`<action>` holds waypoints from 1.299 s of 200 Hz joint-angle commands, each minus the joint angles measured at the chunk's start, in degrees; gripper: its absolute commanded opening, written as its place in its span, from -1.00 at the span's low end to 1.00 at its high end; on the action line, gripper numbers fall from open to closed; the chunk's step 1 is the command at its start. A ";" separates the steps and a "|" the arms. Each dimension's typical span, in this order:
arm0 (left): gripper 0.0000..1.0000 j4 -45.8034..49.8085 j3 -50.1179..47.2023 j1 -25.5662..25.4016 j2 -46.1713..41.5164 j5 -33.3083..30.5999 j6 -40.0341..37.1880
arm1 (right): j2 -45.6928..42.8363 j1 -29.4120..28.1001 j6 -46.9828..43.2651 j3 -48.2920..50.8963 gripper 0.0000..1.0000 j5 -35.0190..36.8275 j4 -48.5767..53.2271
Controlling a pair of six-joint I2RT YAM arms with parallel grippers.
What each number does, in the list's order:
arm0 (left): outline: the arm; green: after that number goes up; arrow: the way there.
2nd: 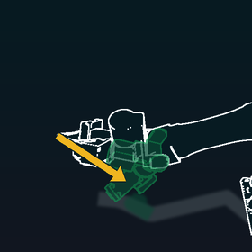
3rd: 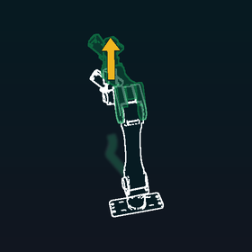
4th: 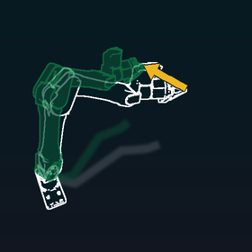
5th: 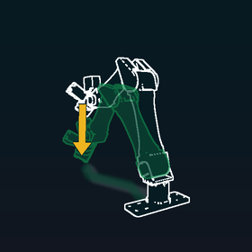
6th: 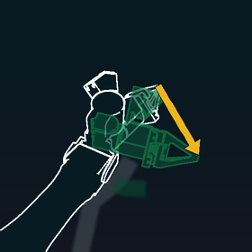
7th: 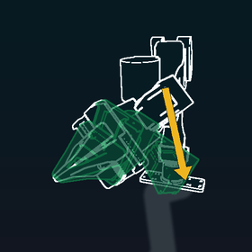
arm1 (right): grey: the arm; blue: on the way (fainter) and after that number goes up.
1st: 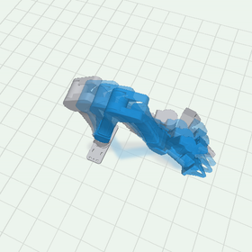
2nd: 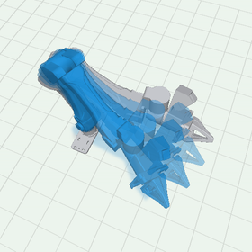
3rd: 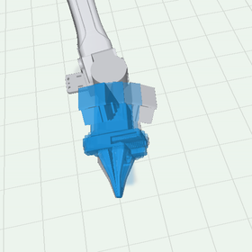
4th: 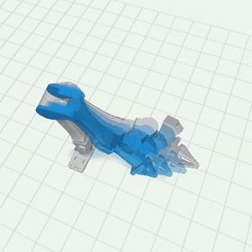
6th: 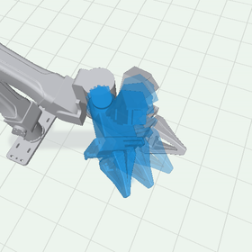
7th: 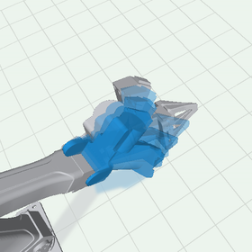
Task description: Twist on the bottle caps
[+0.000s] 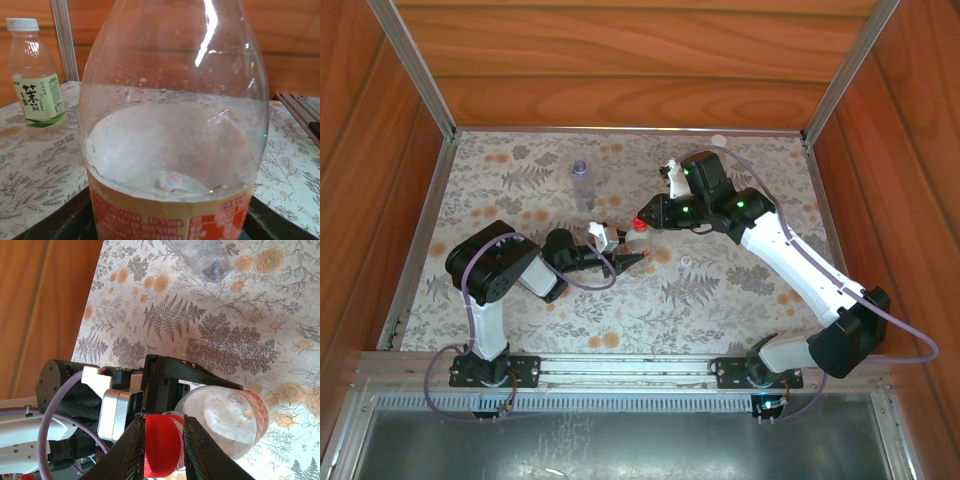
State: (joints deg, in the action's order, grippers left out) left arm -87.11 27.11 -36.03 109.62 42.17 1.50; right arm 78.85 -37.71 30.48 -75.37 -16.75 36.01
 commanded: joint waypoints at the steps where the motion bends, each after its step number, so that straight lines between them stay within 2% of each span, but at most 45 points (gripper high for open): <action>1: 0.15 5.99 -0.83 0.54 2.47 0.45 2.11 | -0.58 0.71 0.01 2.08 -0.51 2.48 5.48; 13: 0.15 5.94 -0.99 0.68 2.52 0.31 2.19 | -1.07 0.79 -0.03 2.33 -0.53 3.42 5.50; 28: 0.15 5.99 -1.01 0.81 2.52 0.37 2.13 | -1.83 0.95 0.11 2.93 -0.70 4.36 4.93; 64: 0.15 5.99 -0.76 0.83 2.61 0.52 2.20 | -0.35 1.06 0.11 2.80 -0.68 1.09 4.87; 75: 0.15 6.03 -0.75 0.85 2.61 0.47 2.28 | -0.15 1.00 -0.13 2.60 -0.62 0.60 4.51; 99: 0.15 5.99 -0.90 0.91 2.61 0.47 2.37 | -0.67 0.98 -1.14 2.00 -0.36 1.10 3.88; 136: 0.15 5.94 -0.75 0.95 2.94 0.58 2.37 | -1.19 1.03 -2.26 1.11 -0.11 0.26 2.50; 189: 0.15 5.99 -0.75 0.94 3.08 0.70 2.36 | 0.57 1.01 -2.80 -0.21 0.09 -3.56 0.36; 223: 0.15 5.99 -0.81 0.94 3.23 0.70 2.37 | 1.64 1.05 -3.06 0.05 0.09 -4.14 1.34; 260: 0.15 5.99 -0.65 0.95 3.31 0.70 2.37 | 1.39 1.06 -3.15 1.53 -0.20 -2.01 2.60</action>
State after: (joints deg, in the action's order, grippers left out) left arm -87.96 27.18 -35.48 110.24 42.26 3.07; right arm 79.57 -36.71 28.53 -74.63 -20.01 35.55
